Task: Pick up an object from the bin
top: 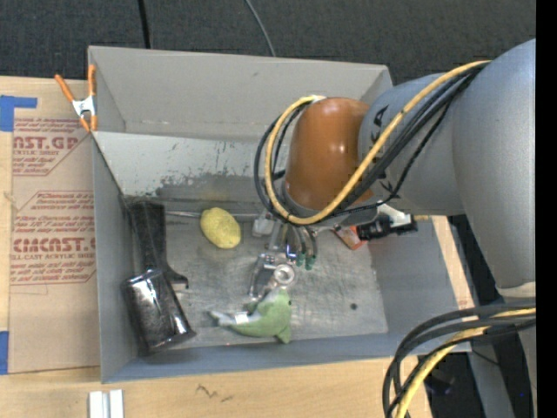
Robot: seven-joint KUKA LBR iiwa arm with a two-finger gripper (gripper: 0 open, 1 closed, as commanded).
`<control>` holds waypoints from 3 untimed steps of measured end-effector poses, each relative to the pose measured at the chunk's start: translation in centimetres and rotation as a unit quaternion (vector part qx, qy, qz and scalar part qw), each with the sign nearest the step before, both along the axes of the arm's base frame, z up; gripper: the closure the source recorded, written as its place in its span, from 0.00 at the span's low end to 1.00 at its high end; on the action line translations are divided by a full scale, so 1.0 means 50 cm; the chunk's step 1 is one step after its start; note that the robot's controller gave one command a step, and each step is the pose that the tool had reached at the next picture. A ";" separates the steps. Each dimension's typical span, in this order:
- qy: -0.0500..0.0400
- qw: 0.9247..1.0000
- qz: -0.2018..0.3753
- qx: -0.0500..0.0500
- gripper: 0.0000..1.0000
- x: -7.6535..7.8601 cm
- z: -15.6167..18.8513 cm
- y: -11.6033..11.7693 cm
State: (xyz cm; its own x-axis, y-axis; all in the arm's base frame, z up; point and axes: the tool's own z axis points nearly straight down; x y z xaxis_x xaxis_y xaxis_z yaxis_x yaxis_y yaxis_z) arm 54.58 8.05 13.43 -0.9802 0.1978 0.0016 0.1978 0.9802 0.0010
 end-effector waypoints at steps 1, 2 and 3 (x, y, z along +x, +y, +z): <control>0.001 0.996 -0.088 -0.001 0.00 0.007 0.085 0.033; -0.004 1.000 0.026 0.001 0.00 0.015 0.100 -0.008; -0.005 0.990 0.140 -0.002 0.00 -0.024 0.010 -0.054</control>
Offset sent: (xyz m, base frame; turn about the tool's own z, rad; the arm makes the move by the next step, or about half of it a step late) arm 0.0130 -0.0932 0.0360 -0.4544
